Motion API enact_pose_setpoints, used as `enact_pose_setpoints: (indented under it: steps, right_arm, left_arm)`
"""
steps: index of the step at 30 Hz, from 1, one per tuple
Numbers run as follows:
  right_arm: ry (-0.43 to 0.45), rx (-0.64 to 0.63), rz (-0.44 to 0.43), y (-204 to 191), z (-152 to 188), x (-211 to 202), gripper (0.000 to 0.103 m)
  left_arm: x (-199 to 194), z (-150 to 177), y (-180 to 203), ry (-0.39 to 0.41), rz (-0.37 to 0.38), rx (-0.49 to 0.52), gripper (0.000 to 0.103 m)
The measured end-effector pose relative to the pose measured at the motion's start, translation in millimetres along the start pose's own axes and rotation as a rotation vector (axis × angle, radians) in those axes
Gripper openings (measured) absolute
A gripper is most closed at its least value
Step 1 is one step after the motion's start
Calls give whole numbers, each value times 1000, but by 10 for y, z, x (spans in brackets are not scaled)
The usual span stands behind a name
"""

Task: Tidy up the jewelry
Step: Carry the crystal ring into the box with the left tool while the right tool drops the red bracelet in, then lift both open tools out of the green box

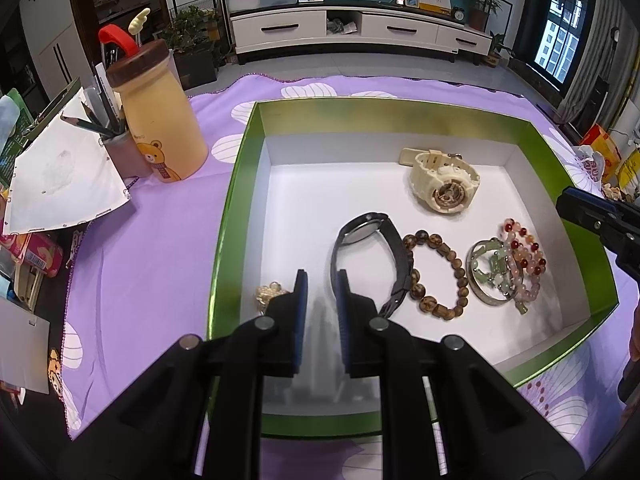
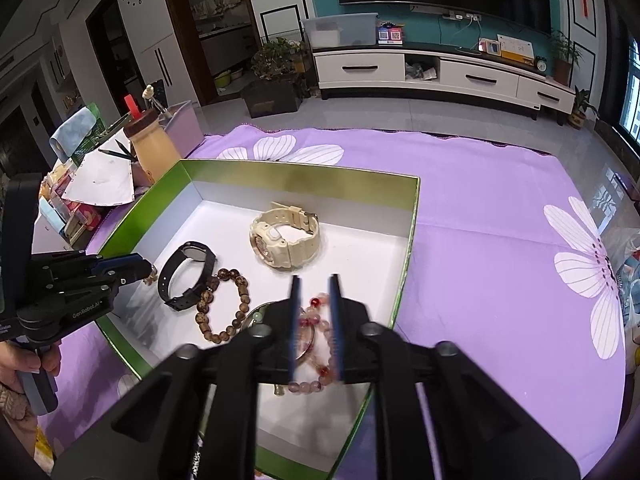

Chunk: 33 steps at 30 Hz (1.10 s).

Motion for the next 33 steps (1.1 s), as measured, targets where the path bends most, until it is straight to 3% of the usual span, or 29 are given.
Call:
enact_pose_setpoints:
  steps: [3,7,10,13,19,23,29,33]
  right_arm:
    - [6,-3,0,-16,-5,-34,20]
    - [24,-7,-4,-39,-10,-138,20]
    - [43,-8,-9,-55,-11,-245,22]
    - [68,-8,-13,-66,0,-397,28]
    - [122,-1,-8,-67,51,-742,53]
    - [125,8,-15,-74,169,-901,68]
    - [114,26,-22,-78,450,-1062,69]
    - [82,45,-30,-89,712,-1092,76]
  left_arm:
    - [-26,-6,2,6,3,-4,23]
    - [-127,-38,23,30,15,-10,47]
    - [-228,-54,51,52,22,-12,53]
    - [-371,-74,86,83,35,-15,63]
    - [-608,-46,139,118,50,-23,89]
    - [-767,19,146,132,68,-49,98]
    - [-1021,162,197,163,103,-60,99]
    - [-1171,342,275,173,116,-49,101]
Point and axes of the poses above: each gripper's, at about its wrist camera, not at the fingertips, and x roughly the way its jaws point, y to its right, z to its underside, the point moved 10 cm from there along x, roughly the way its jaws point, and after that the axes turned 5 degrees about -z, right-handed, at the moved point
